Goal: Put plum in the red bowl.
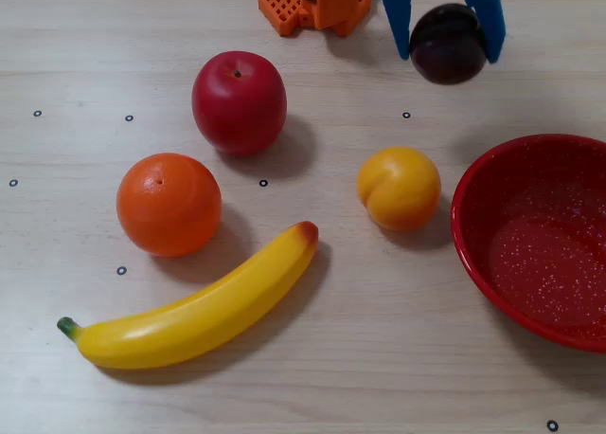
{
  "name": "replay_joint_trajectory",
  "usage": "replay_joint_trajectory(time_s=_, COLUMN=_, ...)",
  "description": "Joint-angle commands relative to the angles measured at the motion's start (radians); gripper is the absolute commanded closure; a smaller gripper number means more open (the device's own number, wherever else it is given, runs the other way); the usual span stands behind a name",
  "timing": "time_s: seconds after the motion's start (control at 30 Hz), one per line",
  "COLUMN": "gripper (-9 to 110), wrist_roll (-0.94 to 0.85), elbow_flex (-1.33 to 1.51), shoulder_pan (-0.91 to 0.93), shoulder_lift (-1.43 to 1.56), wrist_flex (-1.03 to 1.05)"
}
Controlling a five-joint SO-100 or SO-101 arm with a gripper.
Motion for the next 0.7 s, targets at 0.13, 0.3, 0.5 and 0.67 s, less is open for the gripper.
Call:
replay_joint_trajectory(time_s=0.13, gripper=102, wrist_roll=0.101, elbow_flex=-0.215, shoulder_pan=-0.069, shoulder_lift=0.026, wrist_flex=-0.249)
replay_joint_trajectory(time_s=0.3, gripper=102, wrist_roll=0.161, elbow_flex=-0.27, shoulder_pan=-0.097, shoulder_lift=-0.034, wrist_flex=-0.341)
replay_joint_trajectory(time_s=0.5, gripper=102, wrist_roll=0.311, elbow_flex=-0.339, shoulder_pan=-0.106, shoulder_lift=-0.118, wrist_flex=-0.471)
replay_joint_trajectory(time_s=0.67, gripper=102, wrist_roll=0.453, elbow_flex=-0.337, shoulder_pan=-0.092, shoulder_lift=-0.192, wrist_flex=-0.584)
